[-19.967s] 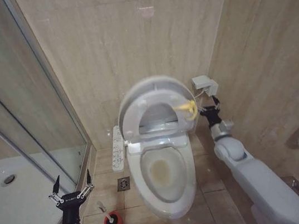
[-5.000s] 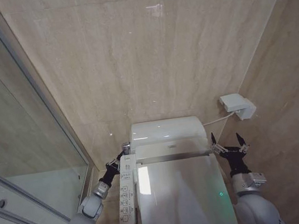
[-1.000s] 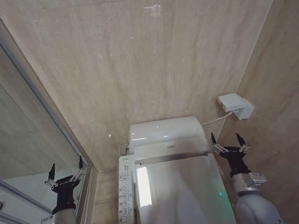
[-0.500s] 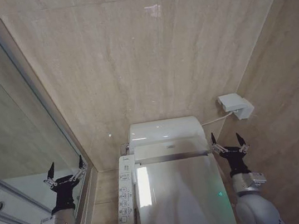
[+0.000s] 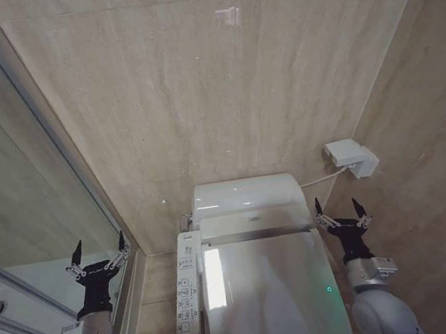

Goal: Open the toilet lid, clean the toilet bowl with a toilet brush, close the toilet lid, and flush.

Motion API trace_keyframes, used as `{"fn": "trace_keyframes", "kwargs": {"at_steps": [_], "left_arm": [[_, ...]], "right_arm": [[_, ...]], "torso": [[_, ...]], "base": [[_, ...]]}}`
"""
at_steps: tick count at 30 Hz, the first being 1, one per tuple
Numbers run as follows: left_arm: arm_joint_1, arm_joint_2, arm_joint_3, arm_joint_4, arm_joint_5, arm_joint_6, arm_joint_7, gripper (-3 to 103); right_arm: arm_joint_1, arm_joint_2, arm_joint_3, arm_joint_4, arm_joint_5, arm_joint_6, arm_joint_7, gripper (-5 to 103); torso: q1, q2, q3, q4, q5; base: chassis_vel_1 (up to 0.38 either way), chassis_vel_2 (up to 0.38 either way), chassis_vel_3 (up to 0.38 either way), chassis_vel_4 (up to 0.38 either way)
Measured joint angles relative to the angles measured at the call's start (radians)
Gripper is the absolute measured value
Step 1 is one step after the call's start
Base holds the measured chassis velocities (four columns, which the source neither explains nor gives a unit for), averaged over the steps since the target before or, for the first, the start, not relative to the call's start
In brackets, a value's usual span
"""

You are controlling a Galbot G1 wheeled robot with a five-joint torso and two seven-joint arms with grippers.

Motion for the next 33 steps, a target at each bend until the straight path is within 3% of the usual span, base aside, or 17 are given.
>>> {"fn": "trace_keyframes", "kwargs": {"at_steps": [19, 33], "left_arm": [[0.0, 0.0, 0.0, 0.001, 0.0, 0.0, 0.0, 100], [0.0, 0.0, 0.0, 0.001, -0.001, 0.0, 0.0, 100]], "right_arm": [[0.0, 0.0, 0.0, 0.0, 0.0, 0.0, 0.0, 100], [0.0, 0.0, 0.0, 0.0, 0.0, 0.0, 0.0, 100]], "torso": [[0.0, 0.0, 0.0, 0.0001, 0.0], [0.0, 0.0, 0.0, 0.0, 0.0]], "base": [[0.021, -0.018, -0.02, 0.02], [0.202, -0.222, -0.209, 0.206]]}}
